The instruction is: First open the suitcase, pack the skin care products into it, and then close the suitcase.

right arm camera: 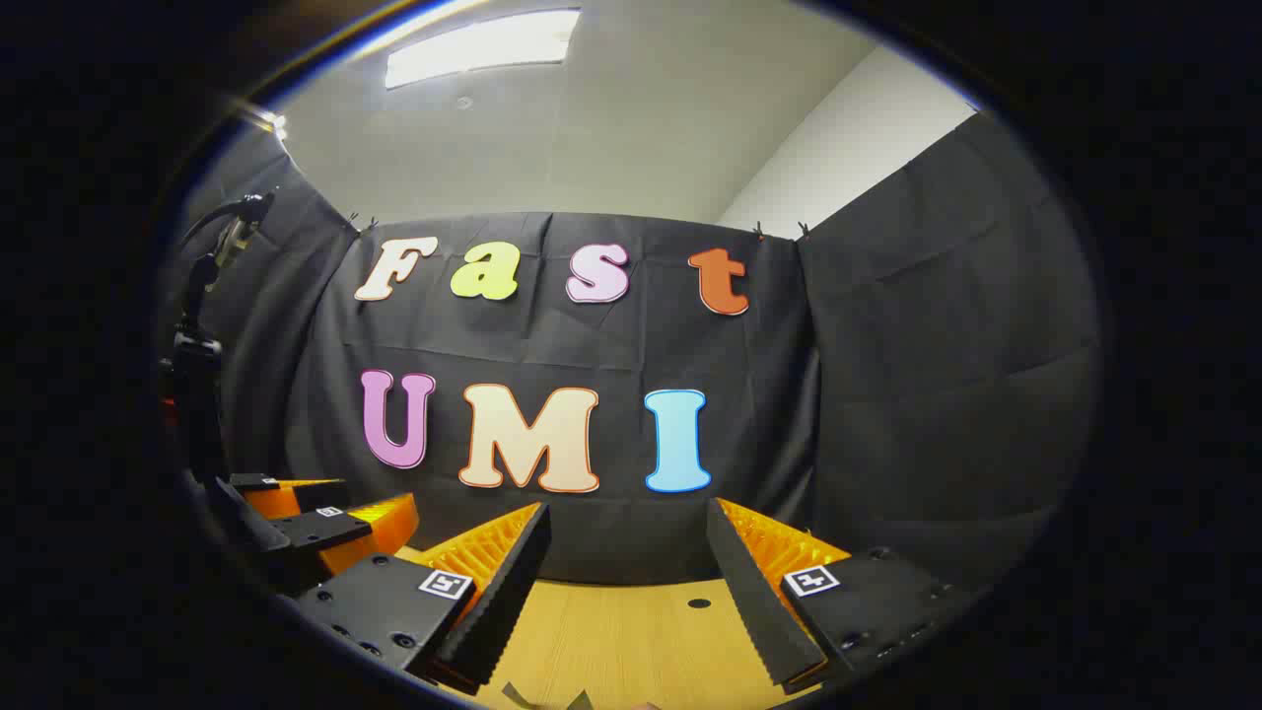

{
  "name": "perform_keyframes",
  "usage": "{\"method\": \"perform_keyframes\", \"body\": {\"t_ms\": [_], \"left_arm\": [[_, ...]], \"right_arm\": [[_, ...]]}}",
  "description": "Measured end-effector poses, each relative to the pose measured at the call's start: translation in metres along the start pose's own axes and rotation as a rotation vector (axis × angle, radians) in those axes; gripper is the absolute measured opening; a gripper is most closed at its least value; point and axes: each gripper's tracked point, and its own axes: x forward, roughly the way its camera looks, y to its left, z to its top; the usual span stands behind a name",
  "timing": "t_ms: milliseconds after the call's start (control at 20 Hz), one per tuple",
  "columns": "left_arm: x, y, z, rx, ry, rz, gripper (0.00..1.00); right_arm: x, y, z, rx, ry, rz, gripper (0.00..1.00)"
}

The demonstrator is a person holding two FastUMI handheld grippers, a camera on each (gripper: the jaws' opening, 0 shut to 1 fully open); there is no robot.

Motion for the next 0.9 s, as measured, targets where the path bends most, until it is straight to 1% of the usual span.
{"method": "perform_keyframes", "body": {"t_ms": [50, 150, 200, 300, 350, 400, 450, 600, 650, 700, 800, 900], "left_arm": [[0.0, 0.0, -0.002, 0.004, 0.005, 0.003, 0.94], [0.0, 0.0, -0.009, 0.013, 0.021, 0.01, 0.94], [0.0, 0.0, -0.011, 0.014, 0.028, 0.012, 0.94], [0.0, -0.004, -0.013, 0.012, 0.036, 0.012, 0.94], [0.001, -0.005, -0.015, 0.011, 0.038, 0.016, 0.94], [0.001, -0.006, -0.016, 0.011, 0.038, 0.018, 0.94], [0.001, -0.007, -0.018, 0.012, 0.038, 0.026, 0.94], [0.001, -0.006, -0.031, 0.019, 0.057, 0.061, 0.94], [0.001, -0.005, -0.038, 0.019, 0.068, 0.071, 0.94], [0.001, -0.002, -0.044, 0.021, 0.087, 0.09, 0.94], [-0.003, 0.008, -0.061, 0.021, 0.126, 0.12, 0.94], [-0.005, 0.016, -0.08, 0.02, 0.174, 0.133, 0.94]], "right_arm": [[0.001, -0.001, -0.001, -0.004, -0.001, -0.001, 0.98], [0.002, -0.002, -0.002, -0.008, -0.004, 0.006, 0.98], [0.003, -0.001, -0.003, -0.005, -0.004, 0.011, 1.0], [0.006, -0.003, -0.005, 0.004, -0.002, 0.023, 1.0], [0.008, -0.005, -0.007, 0.007, -0.002, 0.028, 0.98], [0.01, -0.008, -0.008, 0.008, -0.003, 0.034, 1.0], [0.013, -0.012, -0.011, 0.009, -0.003, 0.037, 0.98], [0.019, -0.02, -0.023, 0.018, 0.01, 0.067, 0.98], [0.021, -0.021, -0.027, 0.021, 0.013, 0.083, 0.98], [0.023, -0.022, -0.03, 0.026, 0.015, 0.099, 1.0], [0.029, -0.021, -0.038, 0.042, 0.022, 0.126, 0.98], [0.038, -0.026, -0.045, 0.047, 0.035, 0.116, 1.0]]}}
